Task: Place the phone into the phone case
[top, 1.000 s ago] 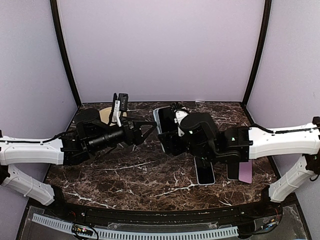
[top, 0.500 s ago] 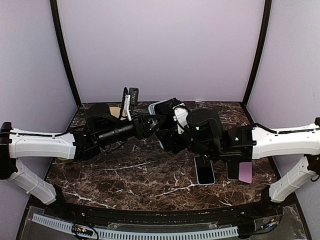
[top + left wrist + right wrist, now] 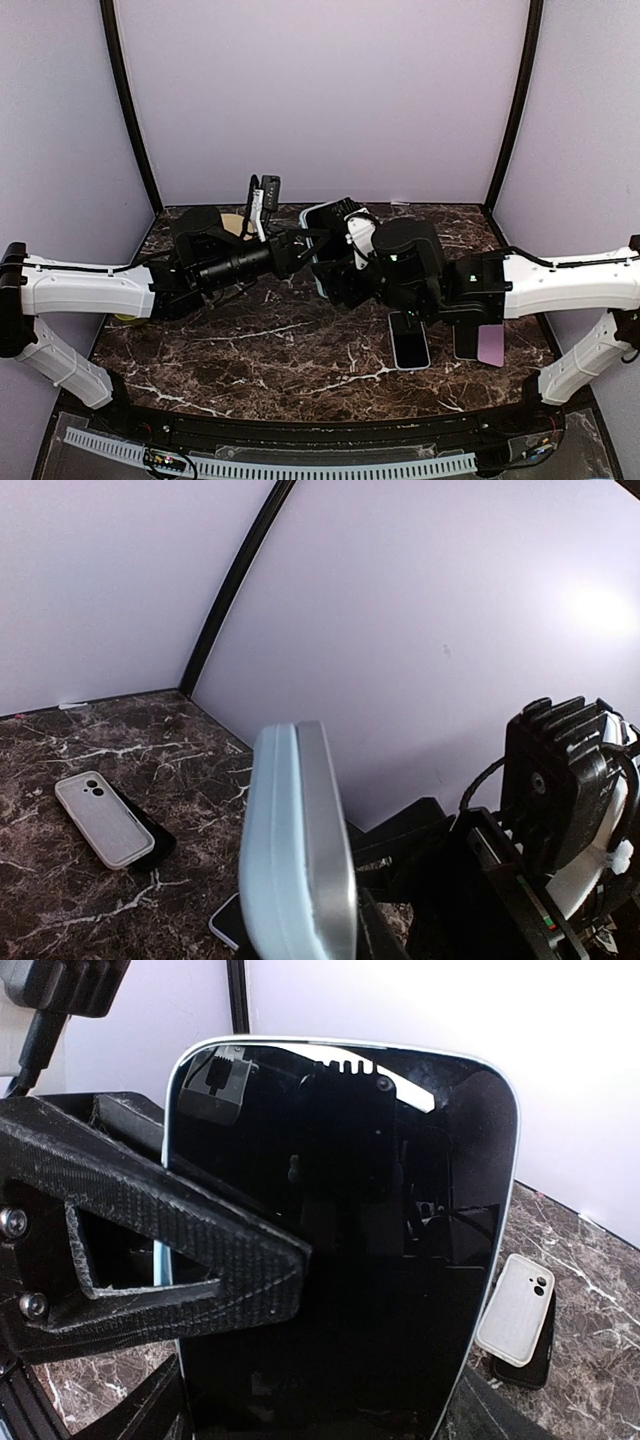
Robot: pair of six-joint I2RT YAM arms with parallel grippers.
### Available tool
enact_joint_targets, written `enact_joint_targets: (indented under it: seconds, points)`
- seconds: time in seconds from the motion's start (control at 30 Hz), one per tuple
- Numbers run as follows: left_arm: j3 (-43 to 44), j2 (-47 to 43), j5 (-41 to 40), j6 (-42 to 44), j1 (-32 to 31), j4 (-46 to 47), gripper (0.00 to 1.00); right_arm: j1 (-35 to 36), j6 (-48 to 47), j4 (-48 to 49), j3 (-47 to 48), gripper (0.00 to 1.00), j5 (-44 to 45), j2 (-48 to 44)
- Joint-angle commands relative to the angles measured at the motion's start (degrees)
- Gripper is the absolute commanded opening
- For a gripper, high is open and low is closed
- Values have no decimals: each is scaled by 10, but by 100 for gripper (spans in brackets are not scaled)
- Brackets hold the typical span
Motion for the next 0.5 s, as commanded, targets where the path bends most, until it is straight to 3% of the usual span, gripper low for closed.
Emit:
enact_joint_targets:
  seconds: [0.0, 0.07, 0.17, 0.2, 0.23, 0.27, 0.33, 0.47]
  points:
    - [-3, -25, 35, 31, -8, 17, 1, 0, 7, 45, 10, 42, 2, -16]
    - [-4, -30, 36, 38, -9, 17, 0, -2, 9, 46, 7, 58, -2, -20]
    - [-5, -41, 36, 55, -9, 17, 0, -10, 9, 39, 7, 92, -32, -28]
    - [-5, -46, 38, 61, -9, 16, 0, -17, 8, 25, 6, 98, -49, -34]
    - [-6, -49, 40, 75, -9, 15, 0, -26, 4, 13, 3, 98, -83, -41]
    - [-6, -67, 64, 103, -9, 4, 0, -59, -22, -10, -9, 99, -192, -75]
    - [-7, -81, 93, 135, -9, -7, 0, -85, -64, -30, -21, 99, -309, -112]
    - [-10, -111, 171, 191, -10, -19, 0, -114, -107, -53, -24, 99, -474, -169]
